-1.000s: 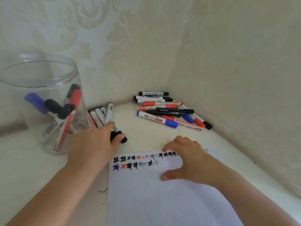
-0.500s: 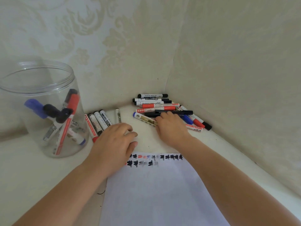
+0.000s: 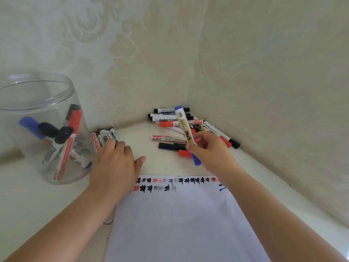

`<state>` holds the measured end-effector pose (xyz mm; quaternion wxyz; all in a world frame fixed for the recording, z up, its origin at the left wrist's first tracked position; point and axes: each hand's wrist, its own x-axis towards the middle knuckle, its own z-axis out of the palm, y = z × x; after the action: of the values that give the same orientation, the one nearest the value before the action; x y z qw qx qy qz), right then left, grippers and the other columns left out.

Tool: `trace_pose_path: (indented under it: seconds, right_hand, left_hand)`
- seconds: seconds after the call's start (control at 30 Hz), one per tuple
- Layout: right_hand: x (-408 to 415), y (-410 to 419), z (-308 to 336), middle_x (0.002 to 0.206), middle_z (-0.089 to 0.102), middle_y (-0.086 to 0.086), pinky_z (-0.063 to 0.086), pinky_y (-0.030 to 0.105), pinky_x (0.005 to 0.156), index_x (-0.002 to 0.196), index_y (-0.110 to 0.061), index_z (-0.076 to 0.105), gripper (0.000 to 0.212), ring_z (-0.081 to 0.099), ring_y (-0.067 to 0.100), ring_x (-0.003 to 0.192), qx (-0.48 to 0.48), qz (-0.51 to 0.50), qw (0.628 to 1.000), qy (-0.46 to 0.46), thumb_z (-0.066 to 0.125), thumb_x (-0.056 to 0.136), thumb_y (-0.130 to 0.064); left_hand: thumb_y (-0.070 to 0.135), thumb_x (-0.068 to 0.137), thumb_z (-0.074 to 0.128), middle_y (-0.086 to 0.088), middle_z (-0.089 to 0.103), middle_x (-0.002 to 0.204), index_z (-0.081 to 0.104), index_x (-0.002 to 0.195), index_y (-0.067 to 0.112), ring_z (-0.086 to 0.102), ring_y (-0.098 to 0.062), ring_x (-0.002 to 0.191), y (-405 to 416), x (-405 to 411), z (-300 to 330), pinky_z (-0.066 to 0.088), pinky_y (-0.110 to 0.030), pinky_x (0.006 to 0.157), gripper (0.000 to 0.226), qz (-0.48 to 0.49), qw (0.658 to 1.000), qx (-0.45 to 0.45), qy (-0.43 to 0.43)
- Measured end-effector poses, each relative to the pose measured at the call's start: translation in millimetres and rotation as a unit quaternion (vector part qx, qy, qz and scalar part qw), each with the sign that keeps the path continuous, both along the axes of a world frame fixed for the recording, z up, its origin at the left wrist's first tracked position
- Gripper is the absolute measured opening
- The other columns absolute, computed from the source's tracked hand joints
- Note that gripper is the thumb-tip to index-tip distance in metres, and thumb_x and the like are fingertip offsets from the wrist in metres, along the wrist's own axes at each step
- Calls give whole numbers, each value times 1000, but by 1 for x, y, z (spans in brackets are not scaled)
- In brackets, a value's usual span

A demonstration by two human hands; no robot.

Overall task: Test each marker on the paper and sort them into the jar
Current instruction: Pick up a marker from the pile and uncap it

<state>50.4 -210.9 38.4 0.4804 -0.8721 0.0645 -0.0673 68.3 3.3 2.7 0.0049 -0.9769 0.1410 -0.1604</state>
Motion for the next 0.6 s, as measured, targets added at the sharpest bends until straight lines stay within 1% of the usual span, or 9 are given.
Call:
trace_pose_path:
  seconds: [0.17,0.27,0.33,0.4,0.43,0.47,0.5,0.53,0.6]
  right_hand:
    - [-9,-2,-3,68,46,-2,36,30,61,85,-21,57,6,38,12,58,136,-50,988,60,62,85,-21]
    - [-17,-6,-4,70,50,1,40,22,50,87,-18,55,8,43,14,60,169,-79,977,105,61,83,-23]
    - [-21,-6,-6,73,59,3,43,18,46,87,-18,55,9,57,16,65,173,-80,974,122,61,83,-24]
    - [-24,-7,-11,84,67,4,50,24,61,87,-22,54,10,66,19,80,169,-77,974,130,61,83,-26]
    - [-24,-7,-12,86,67,4,50,29,70,88,-22,54,11,66,20,84,172,-77,973,131,62,82,-26]
    - [-25,-7,-12,82,65,2,51,32,74,90,-21,55,11,64,18,81,180,-76,972,128,63,82,-25]
    - [-25,-7,-11,76,62,0,51,31,70,91,-19,56,12,62,15,75,188,-75,971,124,63,82,-24]
    - [-25,-8,-9,72,58,-2,47,27,63,90,-19,56,11,58,12,69,191,-76,971,121,62,83,-23]
    - [-26,-9,-7,72,56,-3,38,22,57,89,-20,56,9,53,7,63,191,-80,972,115,62,83,-23]
  left_hand:
    - [44,85,33,-17,58,74,63,72,-2,50,-33,73,0,4,3,41,-39,62,56,-4,1000,13,-20]
    - [42,86,26,-11,61,77,65,73,4,53,-31,75,-2,10,3,41,-39,67,56,-34,999,14,-21]
    - [42,87,24,-10,61,71,65,69,6,54,-30,71,-2,13,4,40,-40,67,57,-31,999,-7,-18]
    - [42,87,25,-10,60,66,64,63,6,54,-31,68,0,15,6,39,-40,66,58,-22,999,-26,-25]
    - [42,87,25,-10,60,65,64,62,5,54,-31,68,0,16,6,38,-41,66,59,-21,999,-30,-32]
    - [42,87,25,-10,61,65,64,61,5,53,-31,69,1,17,7,37,-41,67,60,-23,999,-30,-36]
    - [43,87,24,-10,61,66,64,62,6,53,-31,70,0,17,7,35,-42,68,60,-25,999,-27,-38]
    - [43,87,23,-9,61,67,64,63,7,53,-31,71,-1,17,8,34,-42,69,60,-27,999,-24,-36]
    - [44,87,21,-7,62,68,65,65,9,53,-30,73,-2,15,8,33,-41,71,61,-32,999,-24,-22]
